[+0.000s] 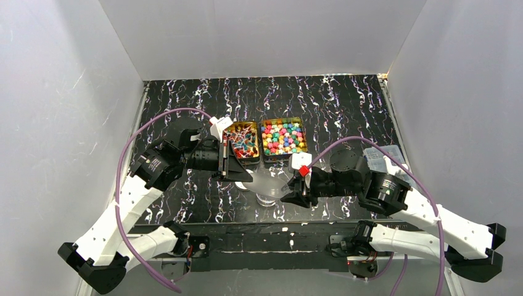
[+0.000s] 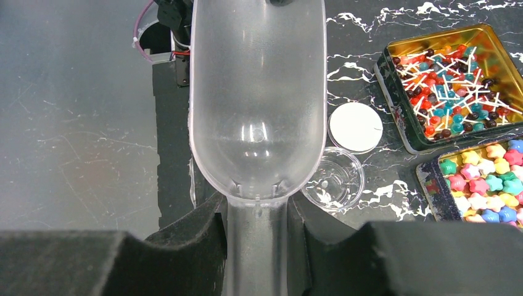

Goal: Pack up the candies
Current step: Pick up the spatula from the center of the board, then move the storage box to the center of the board.

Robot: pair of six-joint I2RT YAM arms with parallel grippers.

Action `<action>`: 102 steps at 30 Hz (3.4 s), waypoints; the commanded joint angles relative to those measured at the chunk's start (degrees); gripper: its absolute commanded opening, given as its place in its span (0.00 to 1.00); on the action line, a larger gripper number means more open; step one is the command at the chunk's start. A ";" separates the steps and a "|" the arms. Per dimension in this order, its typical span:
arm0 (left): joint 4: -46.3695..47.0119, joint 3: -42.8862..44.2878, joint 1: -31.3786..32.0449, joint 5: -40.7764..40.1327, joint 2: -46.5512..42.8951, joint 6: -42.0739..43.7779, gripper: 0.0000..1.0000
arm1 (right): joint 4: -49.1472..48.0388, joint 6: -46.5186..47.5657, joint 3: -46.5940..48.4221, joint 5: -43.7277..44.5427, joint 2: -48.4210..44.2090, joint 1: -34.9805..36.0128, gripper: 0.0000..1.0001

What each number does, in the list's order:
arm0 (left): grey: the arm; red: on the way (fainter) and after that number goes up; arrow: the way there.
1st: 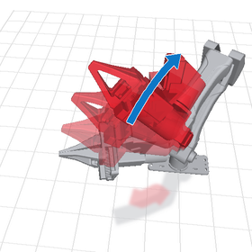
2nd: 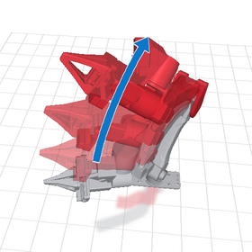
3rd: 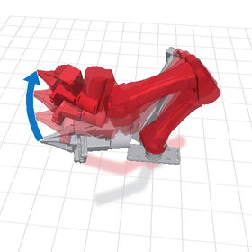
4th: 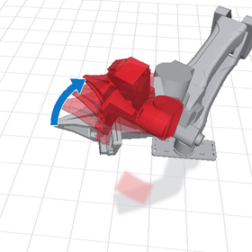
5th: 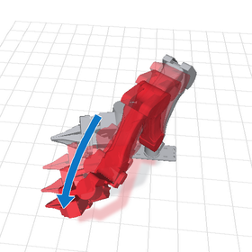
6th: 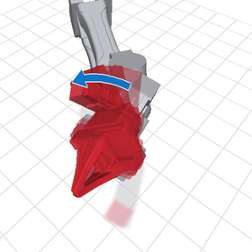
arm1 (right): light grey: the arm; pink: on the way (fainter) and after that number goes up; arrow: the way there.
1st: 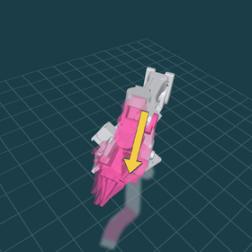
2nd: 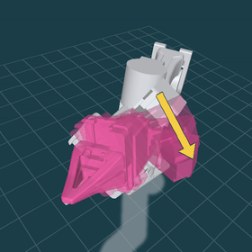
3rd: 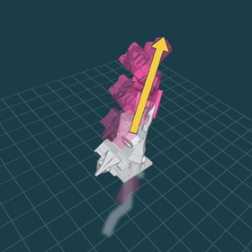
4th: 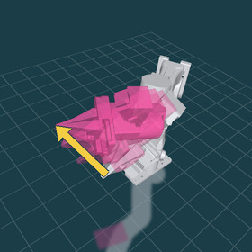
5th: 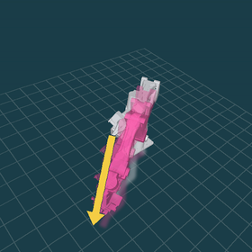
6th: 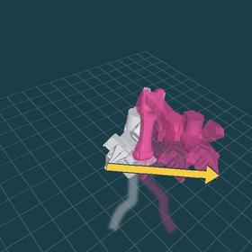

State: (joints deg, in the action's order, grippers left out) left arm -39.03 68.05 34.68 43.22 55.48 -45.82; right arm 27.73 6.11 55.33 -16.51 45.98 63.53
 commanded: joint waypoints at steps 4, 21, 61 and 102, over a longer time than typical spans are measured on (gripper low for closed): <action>-1.57 -0.69 -0.14 2.70 -1.74 0.81 0.00 | -3.83 -0.74 1.53 1.28 -3.37 -0.07 0.34; -2.46 -0.46 -0.13 2.57 -1.39 1.79 0.00 | -1.01 0.00 2.11 2.70 -5.66 -0.07 0.38; -0.97 -1.60 -0.13 3.89 -1.69 0.74 0.00 | -11.37 -3.81 -0.79 -2.31 -2.60 -0.07 0.43; -20.20 7.07 -6.27 -40.69 9.71 22.53 0.98 | 8.61 -0.02 8.99 27.52 11.32 -0.16 0.01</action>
State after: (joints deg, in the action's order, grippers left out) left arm -57.43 73.06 31.97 11.16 63.31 -27.33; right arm 34.39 5.21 60.49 4.73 56.36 63.44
